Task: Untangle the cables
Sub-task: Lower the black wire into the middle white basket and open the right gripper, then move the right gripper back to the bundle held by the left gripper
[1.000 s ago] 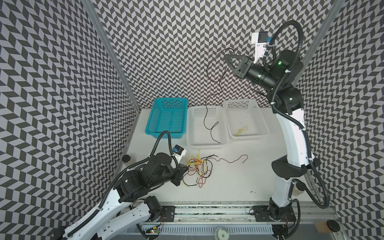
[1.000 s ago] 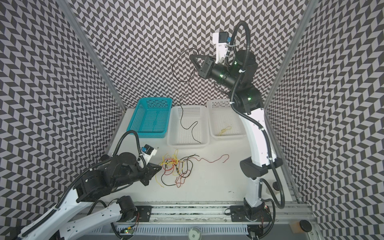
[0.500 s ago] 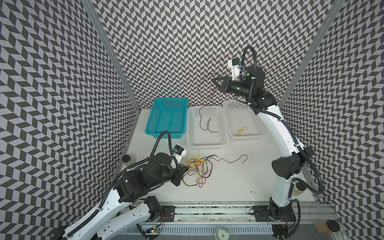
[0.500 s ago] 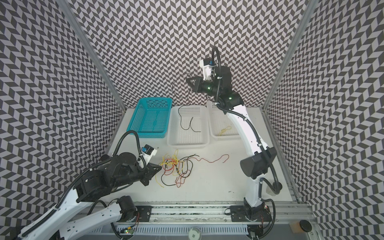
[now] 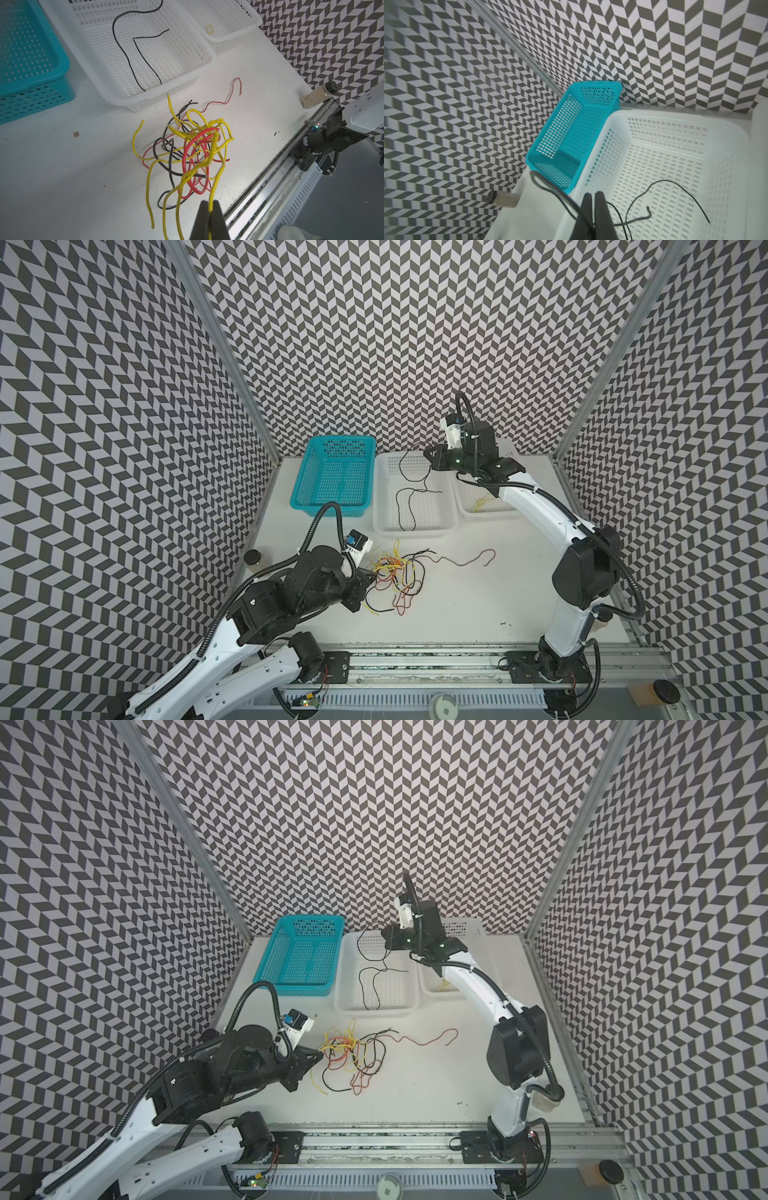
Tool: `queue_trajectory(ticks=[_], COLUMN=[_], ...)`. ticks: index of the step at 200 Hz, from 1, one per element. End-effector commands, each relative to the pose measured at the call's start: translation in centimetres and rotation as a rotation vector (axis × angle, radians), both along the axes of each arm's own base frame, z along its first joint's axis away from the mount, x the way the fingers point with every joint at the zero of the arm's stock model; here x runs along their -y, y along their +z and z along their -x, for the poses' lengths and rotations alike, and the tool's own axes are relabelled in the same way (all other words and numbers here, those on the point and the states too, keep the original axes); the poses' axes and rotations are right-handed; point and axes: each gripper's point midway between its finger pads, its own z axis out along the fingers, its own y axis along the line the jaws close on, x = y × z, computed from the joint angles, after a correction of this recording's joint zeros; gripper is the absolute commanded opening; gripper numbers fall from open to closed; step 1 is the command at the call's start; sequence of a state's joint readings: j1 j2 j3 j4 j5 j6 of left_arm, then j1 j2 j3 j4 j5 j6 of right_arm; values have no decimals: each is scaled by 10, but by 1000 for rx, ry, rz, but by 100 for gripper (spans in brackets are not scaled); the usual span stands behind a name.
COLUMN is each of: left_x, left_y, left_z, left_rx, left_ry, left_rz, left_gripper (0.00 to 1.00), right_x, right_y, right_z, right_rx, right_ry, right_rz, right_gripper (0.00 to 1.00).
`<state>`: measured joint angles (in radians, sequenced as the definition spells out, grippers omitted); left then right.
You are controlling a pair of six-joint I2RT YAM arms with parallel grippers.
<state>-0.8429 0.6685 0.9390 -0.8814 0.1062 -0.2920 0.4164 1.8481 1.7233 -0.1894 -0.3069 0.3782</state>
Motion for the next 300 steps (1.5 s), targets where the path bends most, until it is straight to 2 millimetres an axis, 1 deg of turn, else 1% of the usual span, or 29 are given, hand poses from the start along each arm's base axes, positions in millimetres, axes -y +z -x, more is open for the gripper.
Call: queue_trajectory(ticks=[1,24,36,49,68,79,88,102,123,148,158,175,188,198,212,223,226,231,235,240,243,253,271,285,300], left_x=[-1,-1,-1,-1,-1,-1,-1,0,1,3,3,4,3,2,0,0,0,0,0,0,1,4,10,16,22], left_y=[3,3,3,2,2,1,1,1,-1,-2,-2,-1,0,3,9,13,15,18,20,22,24,29,35,41,49], left_z=[-5,-6,-7,-7,-8,-7,-7,-8,-8,-8,-8,-8,-7,-7,-5,-2,-2,0,1,2,3,6,8,10,13], left_rx=[32,34,32,32,30,30,29,27,19,12,10,10,11,17,26,25,24,23,21,18,16,10,-13,-35,-57], left_ry=[16,21,23,24,25,23,23,24,17,12,10,8,9,13,14,9,8,4,4,4,3,-12,-27,-45,-65], left_rz=[11,9,6,4,1,2,1,-1,-4,-5,-4,-4,1,10,28,45,51,61,70,82,90,120,162,194,233], left_gripper=[0,0,0,0,0,0,0,0,0,0,0,0,0,0,0,0,0,0,0,0,0,0,0,0,0], right_x=[-7,-17,-23,-23,-21,-19,-19,-18,-18,-16,-14,-12,-11,-12,-20,-24,-26,-26,-27,-27,-27,-30,-39,-41,-38], right_y=[-11,-51,-70,-89,-108,-113,-112,-106,-83,-52,-45,-33,-21,-14,-6,-4,-8,-6,-12,-9,-14,-18,-27,-34,-43], right_z=[-7,-6,-5,-5,-3,0,4,11,25,46,51,64,80,97,131,160,166,178,188,200,208,232,269,286,293], right_rx=[61,6,-34,-82,-142,-171,-178,-172,-122,-60,-43,-45,-51,-45,-8,27,28,52,56,85,86,142,235,250,236], right_ry=[-35,-28,-17,-24,-33,-32,-24,-12,11,51,55,74,110,149,259,331,343,362,378,393,405,440,488,514,513], right_rz=[81,138,156,186,217,236,249,275,299,287,274,263,239,213,161,129,129,123,124,113,110,81,66,71,67], right_gripper=[0,0,2,5,12,19,27,33,42,49,52,54,54,54,54,54,54,55,55,55,55,56,58,58,58])
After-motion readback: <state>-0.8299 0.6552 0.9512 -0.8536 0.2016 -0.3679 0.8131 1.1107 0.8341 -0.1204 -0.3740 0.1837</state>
